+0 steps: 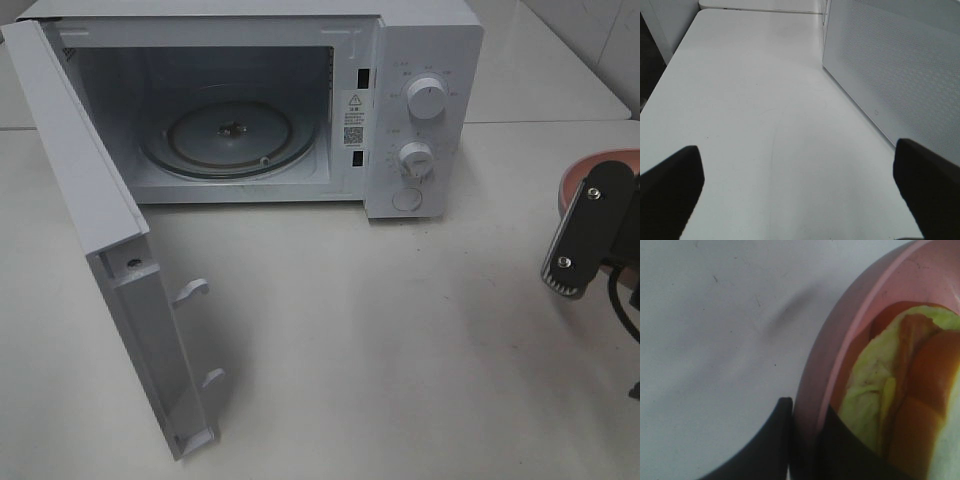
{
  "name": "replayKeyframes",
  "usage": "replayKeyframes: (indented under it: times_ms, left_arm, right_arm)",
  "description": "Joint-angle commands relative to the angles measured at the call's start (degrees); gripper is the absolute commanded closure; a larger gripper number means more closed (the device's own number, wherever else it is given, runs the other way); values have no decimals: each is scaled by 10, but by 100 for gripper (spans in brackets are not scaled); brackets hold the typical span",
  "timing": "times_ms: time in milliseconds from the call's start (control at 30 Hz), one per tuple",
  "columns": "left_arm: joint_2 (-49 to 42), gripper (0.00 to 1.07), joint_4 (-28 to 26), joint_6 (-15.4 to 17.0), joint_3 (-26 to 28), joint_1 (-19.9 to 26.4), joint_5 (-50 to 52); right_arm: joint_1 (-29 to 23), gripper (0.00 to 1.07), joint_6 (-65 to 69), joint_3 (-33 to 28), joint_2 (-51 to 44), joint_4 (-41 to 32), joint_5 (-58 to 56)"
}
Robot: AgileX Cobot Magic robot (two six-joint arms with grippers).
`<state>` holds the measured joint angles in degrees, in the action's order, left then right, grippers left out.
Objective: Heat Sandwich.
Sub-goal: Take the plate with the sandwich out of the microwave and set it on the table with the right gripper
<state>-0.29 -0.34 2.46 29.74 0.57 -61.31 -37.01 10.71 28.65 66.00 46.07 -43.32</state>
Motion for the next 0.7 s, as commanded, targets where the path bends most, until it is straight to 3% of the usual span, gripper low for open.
replayKeyframes:
  times_ms: [33,233,533,700]
  left_arm:
    - [-9,9,-5,-1,-1,1,-1]
    - [-9,9,-5,-1,-1,1,-1]
    - [-9,9,-5,-1,-1,1,-1]
    - [-9,9,-5,-1,-1,1,-1]
  right_arm:
    - [4,107,74,4,32,41,-2]
    - [4,107,207,45,108,56,-40]
    - [4,107,295,111,191,53,-78]
    - [38,107,319,132,221,49,-74]
